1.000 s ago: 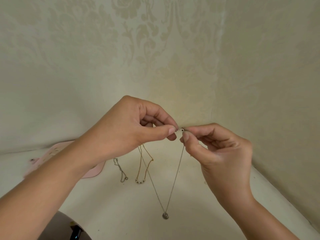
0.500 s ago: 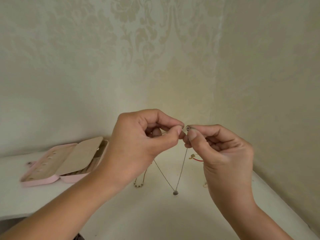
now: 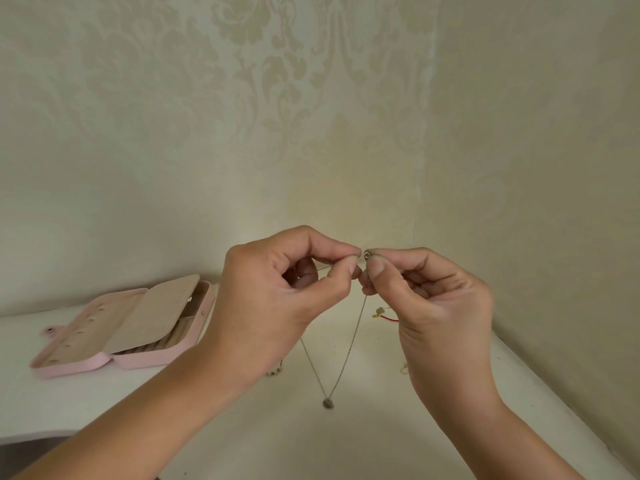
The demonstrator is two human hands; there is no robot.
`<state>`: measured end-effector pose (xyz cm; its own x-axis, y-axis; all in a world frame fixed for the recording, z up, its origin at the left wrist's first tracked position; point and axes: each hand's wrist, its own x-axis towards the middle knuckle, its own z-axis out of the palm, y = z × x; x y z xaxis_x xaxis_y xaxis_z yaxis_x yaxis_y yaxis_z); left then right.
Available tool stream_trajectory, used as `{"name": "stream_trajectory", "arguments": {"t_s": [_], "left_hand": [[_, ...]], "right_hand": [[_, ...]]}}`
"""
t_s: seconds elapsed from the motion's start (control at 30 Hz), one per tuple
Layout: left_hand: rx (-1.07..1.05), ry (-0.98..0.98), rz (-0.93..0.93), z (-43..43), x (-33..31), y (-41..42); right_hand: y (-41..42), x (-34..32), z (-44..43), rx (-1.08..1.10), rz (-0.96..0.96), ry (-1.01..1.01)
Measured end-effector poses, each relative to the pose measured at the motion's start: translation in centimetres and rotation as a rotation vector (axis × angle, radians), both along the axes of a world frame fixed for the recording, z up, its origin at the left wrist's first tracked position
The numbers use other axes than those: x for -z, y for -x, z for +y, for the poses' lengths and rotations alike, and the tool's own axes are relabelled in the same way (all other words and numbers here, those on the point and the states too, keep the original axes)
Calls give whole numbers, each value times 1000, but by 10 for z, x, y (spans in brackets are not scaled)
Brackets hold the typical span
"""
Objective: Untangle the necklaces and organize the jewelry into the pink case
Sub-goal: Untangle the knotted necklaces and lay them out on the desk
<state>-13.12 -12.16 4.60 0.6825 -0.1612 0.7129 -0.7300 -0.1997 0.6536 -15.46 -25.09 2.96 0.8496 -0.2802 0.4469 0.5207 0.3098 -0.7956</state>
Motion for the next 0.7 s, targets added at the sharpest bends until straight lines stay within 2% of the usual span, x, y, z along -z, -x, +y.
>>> {"name": "stream_trajectory", "arguments": {"t_s": [0.7], "left_hand": [[-87, -27, -90, -6, 3, -1]], "right_hand": [[-1, 2, -1, -12, 12, 1]]}}
